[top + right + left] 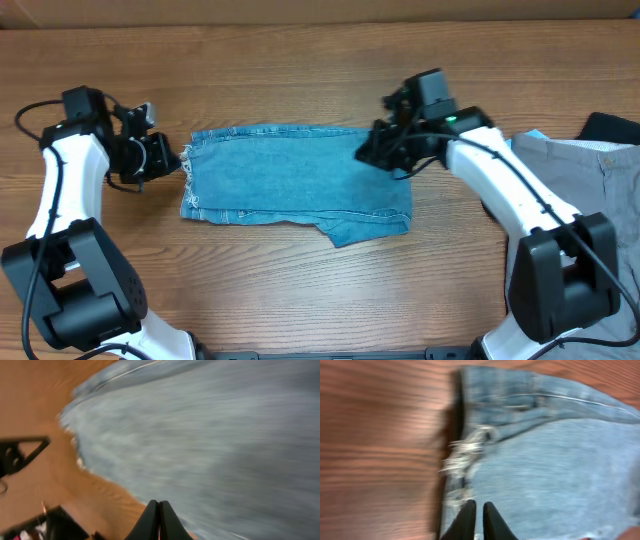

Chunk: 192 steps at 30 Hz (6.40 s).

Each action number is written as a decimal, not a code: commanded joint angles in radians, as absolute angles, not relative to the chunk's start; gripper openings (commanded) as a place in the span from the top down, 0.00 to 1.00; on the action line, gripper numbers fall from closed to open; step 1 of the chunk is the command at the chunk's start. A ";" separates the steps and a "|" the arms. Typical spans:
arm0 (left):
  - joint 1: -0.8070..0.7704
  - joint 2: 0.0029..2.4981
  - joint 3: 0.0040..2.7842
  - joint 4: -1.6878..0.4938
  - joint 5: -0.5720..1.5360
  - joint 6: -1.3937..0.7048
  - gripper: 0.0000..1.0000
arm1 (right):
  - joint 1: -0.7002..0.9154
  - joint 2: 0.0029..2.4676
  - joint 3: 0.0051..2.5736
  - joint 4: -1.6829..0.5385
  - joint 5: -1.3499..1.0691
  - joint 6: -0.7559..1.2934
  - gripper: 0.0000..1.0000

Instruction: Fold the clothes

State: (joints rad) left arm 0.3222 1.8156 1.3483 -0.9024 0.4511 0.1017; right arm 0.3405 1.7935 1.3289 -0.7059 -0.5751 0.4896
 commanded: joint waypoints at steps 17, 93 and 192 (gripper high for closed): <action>0.157 1.899 1.099 -0.425 0.165 0.024 0.96 | 0.600 1.993 1.342 -0.442 -0.510 0.564 0.96; 0.264 2.021 1.039 -0.509 0.544 -0.060 0.89 | 0.621 2.233 1.557 -0.673 -0.510 0.493 0.96; -0.305 2.096 2.095 -1.532 -0.015 -0.330 0.34 | 0.251 1.786 1.560 -1.045 -0.320 0.390 0.96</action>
